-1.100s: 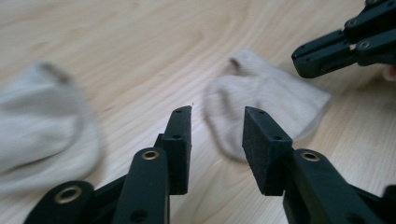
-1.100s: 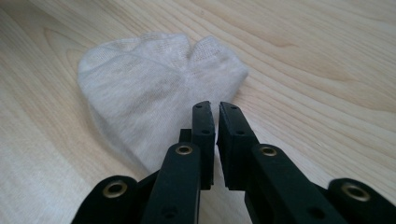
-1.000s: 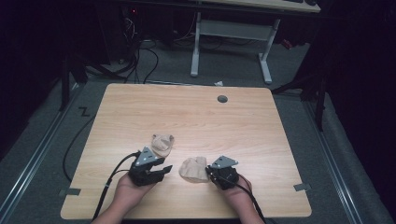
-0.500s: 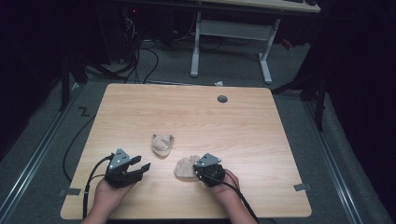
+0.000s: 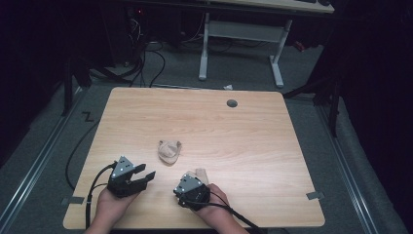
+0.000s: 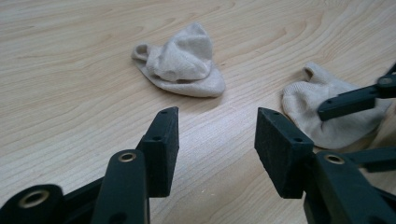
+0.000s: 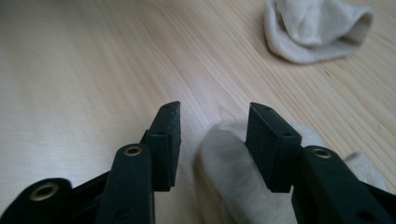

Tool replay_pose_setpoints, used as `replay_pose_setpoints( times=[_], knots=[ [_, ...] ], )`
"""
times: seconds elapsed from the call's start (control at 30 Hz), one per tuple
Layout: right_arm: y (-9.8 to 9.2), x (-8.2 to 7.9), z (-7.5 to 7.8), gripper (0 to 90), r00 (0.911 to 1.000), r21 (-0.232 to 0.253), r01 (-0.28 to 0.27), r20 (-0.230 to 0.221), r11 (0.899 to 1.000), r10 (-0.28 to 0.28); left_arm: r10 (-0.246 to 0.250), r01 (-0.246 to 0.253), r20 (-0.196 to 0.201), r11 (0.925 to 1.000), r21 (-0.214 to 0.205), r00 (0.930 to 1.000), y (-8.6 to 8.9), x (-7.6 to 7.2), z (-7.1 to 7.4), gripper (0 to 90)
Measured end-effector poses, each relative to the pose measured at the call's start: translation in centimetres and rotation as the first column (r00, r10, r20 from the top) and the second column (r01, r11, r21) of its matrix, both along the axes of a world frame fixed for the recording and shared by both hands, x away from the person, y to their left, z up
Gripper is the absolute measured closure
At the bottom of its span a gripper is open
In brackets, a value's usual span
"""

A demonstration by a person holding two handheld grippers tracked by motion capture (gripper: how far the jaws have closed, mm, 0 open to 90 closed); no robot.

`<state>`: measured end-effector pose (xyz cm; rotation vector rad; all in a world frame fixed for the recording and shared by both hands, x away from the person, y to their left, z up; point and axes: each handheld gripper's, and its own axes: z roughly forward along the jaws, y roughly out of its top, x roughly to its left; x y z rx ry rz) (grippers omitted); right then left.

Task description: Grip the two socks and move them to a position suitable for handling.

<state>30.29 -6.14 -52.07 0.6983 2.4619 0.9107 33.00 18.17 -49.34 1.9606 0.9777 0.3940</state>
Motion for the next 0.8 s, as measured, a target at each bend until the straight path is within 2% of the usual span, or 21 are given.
replay_pose_setpoints(
  times=[0.07, 0.13, 0.2, 0.23, 0.27, 0.33, 0.37, 0.43, 0.5, 0.63, 0.7, 0.8],
  knots=[
    [-0.3, 0.5, -0.1, 54.2, 0.9992, -0.008, 0.035, 0.02, 0.999, -0.035, 0.001, -0.001, -0.001, 1.0, -0.001, 1.0, 0.0, 0.0, 0.0, 50.2],
    [-0.6, 0.7, -0.1, 54.7, 0.9988, 0.008, 0.048, 0.012, 0.999, -0.048, -0.001, 0.001, -0.002, 1.0, -0.004, 1.0, 0.0, 0.0, 0.0, 50.2],
    [-1.1, 1.1, -0.1, 55.4, 0.9975, 0.021, 0.068, -0.018, 0.997, -0.068, -0.007, 0.007, -0.005, 1.0, 0.005, 1.0, -0.2, 0.0, -0.1, 50.0],
    [-1.4, 1.5, -0.5, 62.6, 0.9965, 0.024, 0.069, -0.05, 0.997, -0.067, -0.008, 0.008, -0.01, 1.0, 0.003, 0.9999, -0.2, 0.1, -0.1, 50.0],
    [-1.6, 1.5, -0.6, 67.5, 0.996, 0.037, 0.069, -0.06, 0.997, -0.067, -0.01, 0.01, -0.009, 0.9999, 0.003, 0.9999, -0.3, 0.0, -0.1, 50.0],
    [-1.7, 1.5, -0.5, 79.3, 0.9954, 0.03, 0.074, -0.063, 0.997, -0.072, -0.014, 0.014, -0.005, 0.9999, 0.008, 0.9999, -0.4, 0.0, -0.1, 50.0],
    [-1.8, 1.5, -0.5, 81.9, 0.9961, 0.03, 0.071, -0.055, 0.997, -0.07, -0.018, 0.018, -0.002, 0.9998, 0.009, 0.9998, -0.5, -0.1, -0.1, 50.0],
    [-2.0, 1.4, -0.1, 82.7, 0.9958, 0.06, 0.076, -0.056, 0.995, -0.073, -0.026, 0.026, -0.001, 0.9996, 0.007, 0.9997, -0.6, -0.1, 0.0, 49.9],
    [-2.3, 1.3, 0.5, 82.9, 0.9966, 0.089, 0.078, -0.033, 0.993, -0.075, -0.031, 0.031, -0.006, 0.9995, 0.009, 0.9995, -0.8, -0.1, -0.1, 49.6],
    [-3.2, 1.0, 1.7, 82.8, 0.9954, 0.163, 0.096, -0.011, 0.982, -0.095, -0.053, 0.054, -0.021, 0.9983, 0.02, 0.9984, -1.5, -0.2, -0.3, 48.8],
    [-3.8, 1.0, 2.1, 82.8, 0.9936, 0.203, 0.112, -0.01, 0.973, -0.112, -0.062, 0.062, -0.022, 0.9977, 0.025, 0.9979, -1.7, -0.3, -0.3, 47.8],
    [-4.7, 0.7, 2.8, 82.8, 0.9911, 0.244, 0.129, 0.003, 0.961, -0.133, -0.099, 0.1, -0.033, 0.9947, 0.025, 0.9946, -3.6, -0.5, -0.4, 45.2]
  ],
)
